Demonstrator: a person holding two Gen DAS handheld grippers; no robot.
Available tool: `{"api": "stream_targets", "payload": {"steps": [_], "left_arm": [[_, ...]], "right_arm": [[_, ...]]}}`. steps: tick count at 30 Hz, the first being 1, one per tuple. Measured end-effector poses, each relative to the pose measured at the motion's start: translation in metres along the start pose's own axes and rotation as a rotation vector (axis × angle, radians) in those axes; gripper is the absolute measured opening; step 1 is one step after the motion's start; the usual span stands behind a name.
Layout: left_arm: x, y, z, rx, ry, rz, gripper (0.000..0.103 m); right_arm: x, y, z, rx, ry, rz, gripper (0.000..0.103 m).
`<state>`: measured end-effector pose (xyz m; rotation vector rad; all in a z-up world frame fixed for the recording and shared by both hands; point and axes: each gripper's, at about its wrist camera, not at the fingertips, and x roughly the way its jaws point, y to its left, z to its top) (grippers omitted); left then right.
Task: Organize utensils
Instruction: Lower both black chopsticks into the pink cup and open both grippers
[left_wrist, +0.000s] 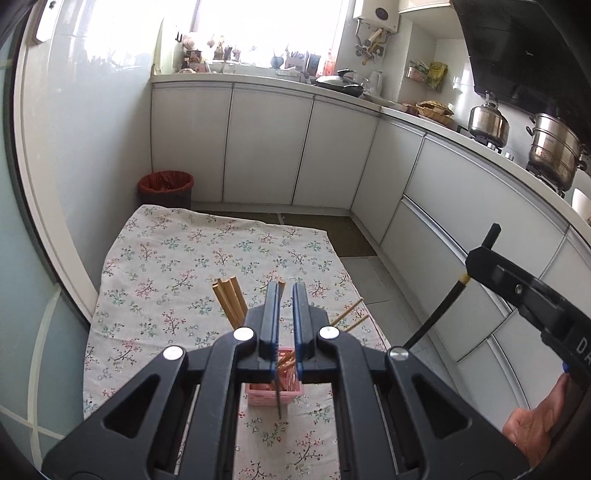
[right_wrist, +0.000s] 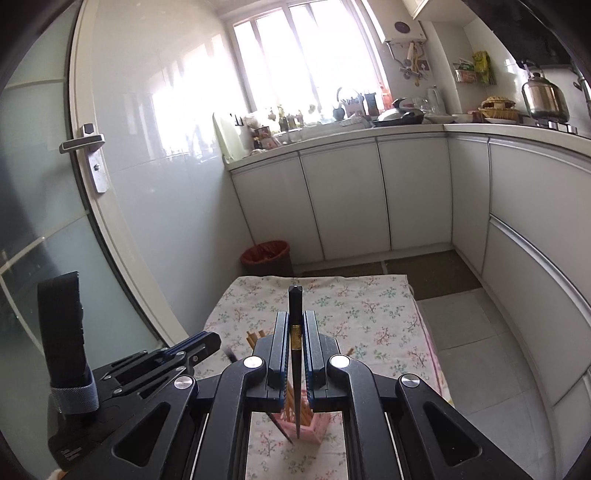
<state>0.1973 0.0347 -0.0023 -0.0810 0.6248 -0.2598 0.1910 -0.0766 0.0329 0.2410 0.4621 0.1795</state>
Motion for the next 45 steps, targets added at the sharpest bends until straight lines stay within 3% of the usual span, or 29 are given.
{"api": "stream_targets", "payload": {"steps": [7,9,11,12,13,15,17,19,24,29,31,33,36,37,42,45], "left_arm": [[-0.001,0.010,-0.003,-0.010,0.001,-0.005,0.008],[0.001,0.020,-0.003,-0.031,0.040,0.007,0.008],[0.016,0.046,-0.015,-0.107,0.155,0.029,0.023],[0.034,0.063,-0.027,-0.140,0.253,0.047,0.044],[0.050,0.077,-0.039,-0.168,0.331,0.070,0.049],[0.093,0.114,-0.075,-0.255,0.532,0.134,0.048],[0.122,0.143,-0.103,-0.319,0.640,0.219,0.048],[0.139,0.165,-0.124,-0.351,0.709,0.305,0.048],[0.157,0.193,-0.156,-0.465,0.829,0.328,0.049],[0.160,0.195,-0.161,-0.509,0.827,0.332,0.050],[0.165,0.184,-0.159,-0.444,0.830,0.372,0.049],[0.169,0.167,-0.157,-0.356,0.812,0.421,0.037],[0.166,0.154,-0.157,-0.333,0.765,0.418,0.015],[0.163,0.150,-0.159,-0.326,0.750,0.412,0.012],[0.138,0.128,-0.170,-0.269,0.629,0.316,0.008],[0.105,0.102,-0.165,-0.178,0.526,0.331,0.008]], "right_arm": [[0.023,-0.005,-0.010,0.009,0.024,0.009,0.007],[0.024,-0.007,-0.012,0.017,0.035,0.016,0.007],[0.021,-0.007,-0.014,0.012,0.035,0.022,0.007],[0.018,-0.007,-0.015,0.010,0.032,0.026,0.007],[0.015,-0.008,-0.016,0.009,0.030,0.031,0.007],[0.012,-0.008,-0.017,0.012,0.029,0.043,0.007],[0.010,-0.008,-0.018,0.020,0.035,0.051,0.007],[0.010,-0.008,-0.018,0.016,0.044,0.055,0.007],[0.008,-0.011,-0.018,0.019,0.040,0.060,0.007],[0.011,-0.017,-0.020,0.036,0.052,0.068,0.007],[0.012,-0.019,-0.020,0.044,0.057,0.072,0.007],[0.012,-0.020,-0.021,0.043,0.058,0.069,0.007],[0.010,-0.020,-0.022,0.045,0.058,0.065,0.007],[0.010,-0.021,-0.022,0.046,0.059,0.063,0.007],[0.007,-0.021,-0.026,0.048,0.072,0.057,0.008],[0.004,-0.020,-0.026,0.049,0.069,0.055,0.008]]}}
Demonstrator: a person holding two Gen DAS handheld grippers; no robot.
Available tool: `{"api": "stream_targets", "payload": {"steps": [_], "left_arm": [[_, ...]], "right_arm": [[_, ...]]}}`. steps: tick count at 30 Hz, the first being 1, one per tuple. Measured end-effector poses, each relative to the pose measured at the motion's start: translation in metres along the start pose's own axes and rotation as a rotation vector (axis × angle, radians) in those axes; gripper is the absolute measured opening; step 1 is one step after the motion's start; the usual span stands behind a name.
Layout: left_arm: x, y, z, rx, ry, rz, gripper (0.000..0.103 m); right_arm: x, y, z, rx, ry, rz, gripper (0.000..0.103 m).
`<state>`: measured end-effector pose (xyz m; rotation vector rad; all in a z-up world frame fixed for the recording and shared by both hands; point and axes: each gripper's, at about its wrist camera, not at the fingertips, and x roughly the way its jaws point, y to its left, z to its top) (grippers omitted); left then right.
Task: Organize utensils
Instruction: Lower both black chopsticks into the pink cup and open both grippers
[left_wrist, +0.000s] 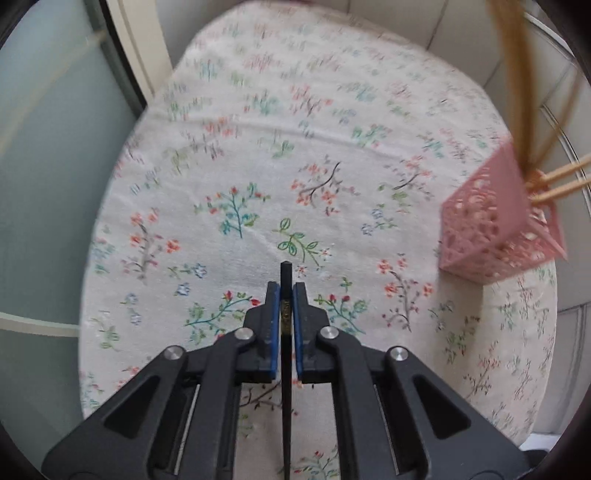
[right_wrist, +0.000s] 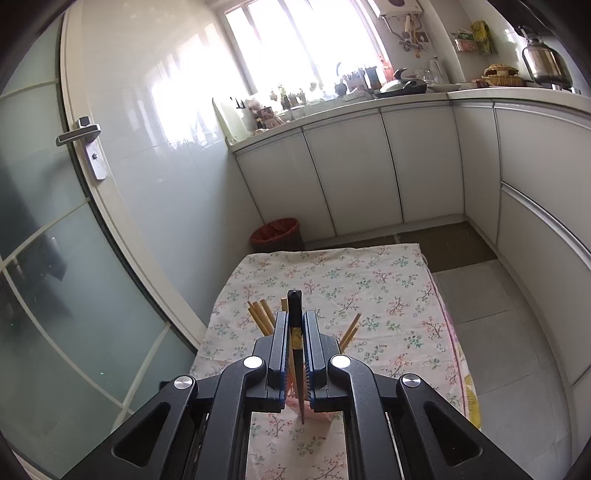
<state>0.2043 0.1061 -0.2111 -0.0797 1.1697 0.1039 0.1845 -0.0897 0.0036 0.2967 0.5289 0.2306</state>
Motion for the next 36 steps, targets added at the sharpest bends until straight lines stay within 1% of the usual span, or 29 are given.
{"api": "stream_targets", "payload": {"steps": [4,6,9,12,13,17,20,26,29,33,36], "left_arm": [[-0.061,-0.009,-0.016,0.068,-0.159,-0.031,0.008],[-0.088,-0.004,-0.019,0.092,-0.234,-0.029,0.008],[-0.125,-0.002,-0.019,0.115,-0.325,-0.059,0.008],[-0.149,0.005,-0.015,0.122,-0.372,-0.106,0.008],[-0.151,0.003,-0.009,0.119,-0.387,-0.121,0.008],[-0.187,-0.001,0.004,0.133,-0.458,-0.199,0.008],[-0.207,-0.008,0.016,0.156,-0.518,-0.228,0.008],[-0.228,-0.027,0.042,0.191,-0.570,-0.263,0.008],[-0.236,-0.035,0.050,0.200,-0.579,-0.288,0.008],[-0.233,-0.047,0.056,0.209,-0.580,-0.308,0.008],[-0.217,-0.056,0.061,0.208,-0.557,-0.321,0.008]], "right_arm": [[-0.005,0.001,0.001,0.012,-0.011,0.005,0.008],[-0.007,0.002,0.001,0.015,-0.012,0.002,0.008],[-0.010,0.003,0.001,0.020,-0.009,0.000,0.008],[-0.013,0.004,0.003,0.017,-0.013,-0.005,0.008],[-0.015,0.005,0.004,0.016,-0.015,-0.005,0.008],[-0.019,0.009,0.009,0.016,-0.023,-0.006,0.008],[-0.021,0.013,0.016,0.008,-0.037,-0.008,0.008],[-0.022,0.021,0.032,-0.008,-0.064,-0.008,0.008],[-0.017,0.022,0.037,-0.014,-0.071,-0.013,0.008],[-0.003,0.019,0.037,-0.007,-0.065,-0.014,0.008],[0.010,0.016,0.033,-0.001,-0.060,-0.014,0.008]]}}
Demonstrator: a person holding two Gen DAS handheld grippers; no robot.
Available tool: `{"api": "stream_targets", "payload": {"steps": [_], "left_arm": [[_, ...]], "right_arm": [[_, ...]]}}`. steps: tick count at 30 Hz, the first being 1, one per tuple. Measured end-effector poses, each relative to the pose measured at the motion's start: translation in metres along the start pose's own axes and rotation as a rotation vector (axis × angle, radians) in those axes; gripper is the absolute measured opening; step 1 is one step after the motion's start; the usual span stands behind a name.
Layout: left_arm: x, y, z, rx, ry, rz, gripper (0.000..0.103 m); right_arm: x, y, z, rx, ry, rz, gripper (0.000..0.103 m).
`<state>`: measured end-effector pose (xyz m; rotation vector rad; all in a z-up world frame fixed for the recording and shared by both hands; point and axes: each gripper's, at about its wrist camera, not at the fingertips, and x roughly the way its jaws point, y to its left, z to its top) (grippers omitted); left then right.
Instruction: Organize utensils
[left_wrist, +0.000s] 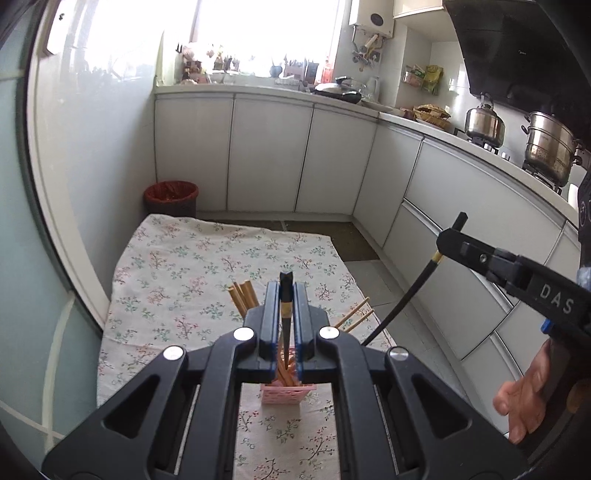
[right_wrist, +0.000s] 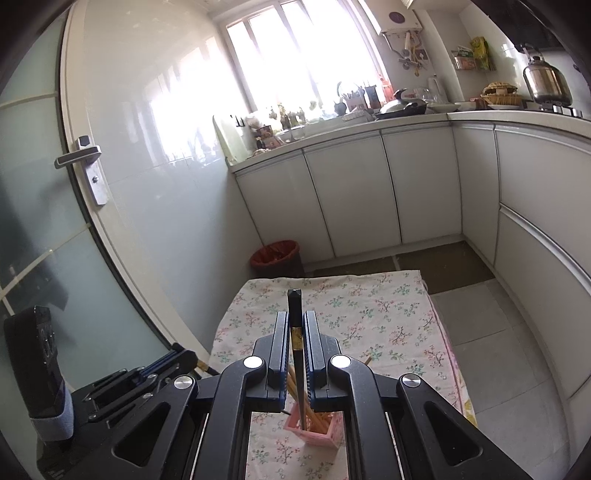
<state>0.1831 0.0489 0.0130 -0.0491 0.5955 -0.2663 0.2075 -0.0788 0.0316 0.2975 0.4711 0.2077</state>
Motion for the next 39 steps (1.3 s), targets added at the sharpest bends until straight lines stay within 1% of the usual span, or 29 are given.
{"api": "stream_targets", "payload": {"steps": [3,5,6,8,9,10,11,13,15,18,20,21,22,23,24,25,26,27,28,30,35,38,39], "left_arm": [[0.027,-0.002,-0.012,0.002,0.032,-0.009,0.008],[0.040,0.003,-0.022,-0.017,0.070,-0.028,0.008],[0.037,0.007,-0.025,-0.039,0.061,-0.043,0.008],[0.018,0.015,-0.023,-0.070,-0.009,-0.060,0.010],[0.010,0.018,-0.020,-0.070,-0.034,-0.058,0.014],[0.000,0.020,-0.015,-0.066,-0.055,-0.044,0.020],[-0.006,0.021,-0.012,-0.060,-0.065,-0.029,0.021],[-0.015,0.023,-0.008,-0.059,-0.081,-0.007,0.029],[-0.020,0.028,-0.008,-0.067,-0.092,0.015,0.032],[-0.015,0.034,-0.016,-0.077,-0.062,0.047,0.034],[-0.005,0.033,-0.019,-0.065,-0.035,0.102,0.035],[-0.004,0.031,-0.022,-0.057,-0.034,0.143,0.035],[-0.004,0.030,-0.023,-0.049,-0.038,0.175,0.035],[-0.005,0.026,-0.025,-0.041,-0.046,0.212,0.035],[-0.007,0.021,-0.027,-0.039,-0.050,0.235,0.039],[-0.008,0.020,-0.028,-0.041,-0.052,0.243,0.047],[-0.011,0.017,-0.031,-0.046,-0.057,0.237,0.050],[-0.014,0.016,-0.034,-0.050,-0.061,0.226,0.055],[-0.017,0.012,-0.037,-0.051,-0.064,0.225,0.055],[-0.024,0.007,-0.042,-0.049,-0.066,0.241,0.055],[-0.039,0.002,-0.053,-0.054,-0.064,0.247,0.055],[-0.049,-0.001,-0.058,-0.056,-0.068,0.254,0.061],[-0.052,-0.003,-0.059,-0.058,-0.073,0.254,0.068]], "right_arm": [[0.015,-0.003,-0.007,0.004,0.007,0.010,0.008],[0.027,-0.006,-0.012,0.005,0.021,0.011,0.008],[0.032,-0.006,-0.013,0.004,0.025,0.012,0.008],[0.041,-0.006,-0.016,-0.002,0.029,0.009,0.008],[0.045,-0.005,-0.017,-0.008,0.028,0.009,0.008],[0.048,-0.004,-0.017,-0.011,0.029,0.007,0.008],[0.052,-0.003,-0.018,-0.015,0.031,0.004,0.008],[0.060,-0.002,-0.021,-0.022,0.034,-0.001,0.008],[0.071,-0.001,-0.026,-0.028,0.042,-0.008,0.008],[0.092,-0.001,-0.039,-0.034,0.078,-0.007,0.010],[0.098,0.000,-0.047,-0.048,0.098,-0.028,0.010],[0.097,0.001,-0.050,-0.054,0.098,-0.036,0.013],[0.094,0.004,-0.052,-0.070,0.092,-0.049,0.019],[0.087,0.009,-0.053,-0.099,0.078,-0.077,0.024],[0.080,0.013,-0.054,-0.123,0.065,-0.109,0.036],[0.073,0.016,-0.055,-0.128,0.053,-0.123,0.048],[0.064,0.017,-0.055,-0.124,0.040,-0.135,0.053],[0.057,0.018,-0.056,-0.122,0.033,-0.149,0.061],[0.049,0.018,-0.057,-0.125,0.029,-0.167,0.064],[0.037,0.019,-0.060,-0.137,0.038,-0.202,0.066],[0.011,0.008,-0.068,-0.110,0.049,-0.264,0.068],[-0.004,0.001,-0.077,-0.094,0.061,-0.286,0.077],[-0.010,-0.001,-0.080,-0.094,0.064,-0.294,0.081]]}}
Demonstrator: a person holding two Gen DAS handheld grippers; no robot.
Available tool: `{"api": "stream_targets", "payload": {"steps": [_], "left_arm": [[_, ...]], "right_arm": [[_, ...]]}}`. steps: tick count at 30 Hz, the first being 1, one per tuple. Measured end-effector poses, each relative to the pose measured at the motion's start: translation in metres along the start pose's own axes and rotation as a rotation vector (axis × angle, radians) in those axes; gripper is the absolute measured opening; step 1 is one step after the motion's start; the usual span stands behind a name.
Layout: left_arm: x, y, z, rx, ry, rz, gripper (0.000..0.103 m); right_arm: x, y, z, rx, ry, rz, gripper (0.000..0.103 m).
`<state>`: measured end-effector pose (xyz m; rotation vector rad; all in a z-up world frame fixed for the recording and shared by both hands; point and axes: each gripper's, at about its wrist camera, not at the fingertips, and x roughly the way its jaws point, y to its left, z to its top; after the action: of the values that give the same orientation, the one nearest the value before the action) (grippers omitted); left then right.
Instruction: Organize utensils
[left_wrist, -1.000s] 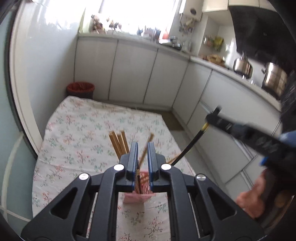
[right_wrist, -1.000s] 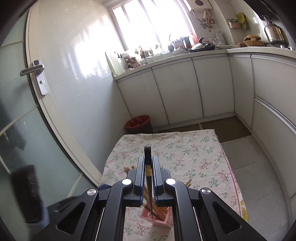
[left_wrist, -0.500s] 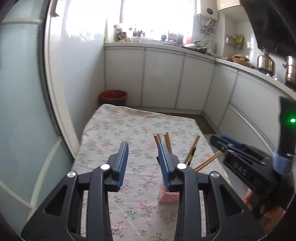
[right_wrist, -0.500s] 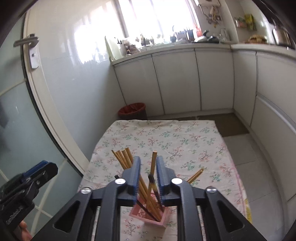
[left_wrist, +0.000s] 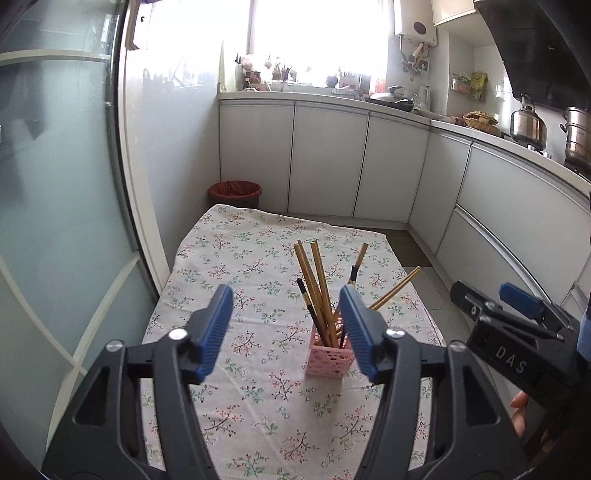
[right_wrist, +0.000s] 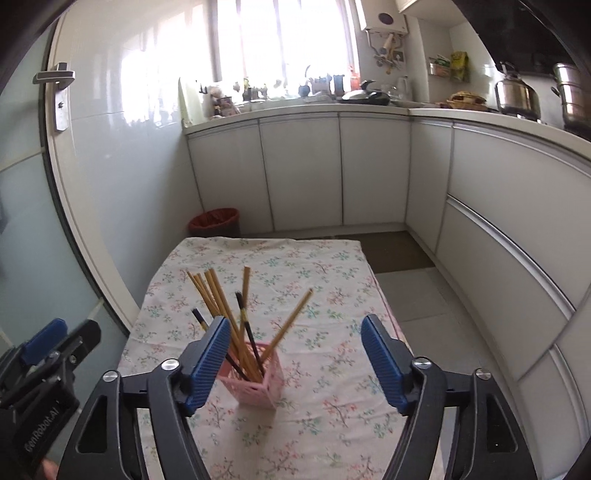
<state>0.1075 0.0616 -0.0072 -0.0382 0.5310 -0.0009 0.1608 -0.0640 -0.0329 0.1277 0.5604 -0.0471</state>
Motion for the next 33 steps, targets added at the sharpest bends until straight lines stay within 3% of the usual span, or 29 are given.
{"api": "stream_targets", "payload": {"steps": [4,10,15,21,33], "left_arm": [[-0.013,-0.002,-0.008,0.008,-0.006,0.001,0.077],[-0.025,-0.010,-0.026,0.034,0.017,0.020,0.082],[-0.038,-0.014,-0.042,0.044,0.034,0.030,0.084],[-0.063,-0.016,-0.058,0.054,-0.006,0.048,0.100],[-0.114,-0.030,-0.078,0.053,-0.028,0.007,0.101]], "right_arm": [[-0.016,-0.009,-0.015,0.011,0.009,-0.020,0.091],[-0.046,-0.020,-0.038,0.060,0.011,-0.065,0.098],[-0.067,-0.028,-0.054,0.061,-0.005,-0.104,0.101],[-0.096,-0.042,-0.077,0.100,-0.026,-0.136,0.103],[-0.155,-0.068,-0.106,0.124,-0.050,-0.226,0.103]]}}
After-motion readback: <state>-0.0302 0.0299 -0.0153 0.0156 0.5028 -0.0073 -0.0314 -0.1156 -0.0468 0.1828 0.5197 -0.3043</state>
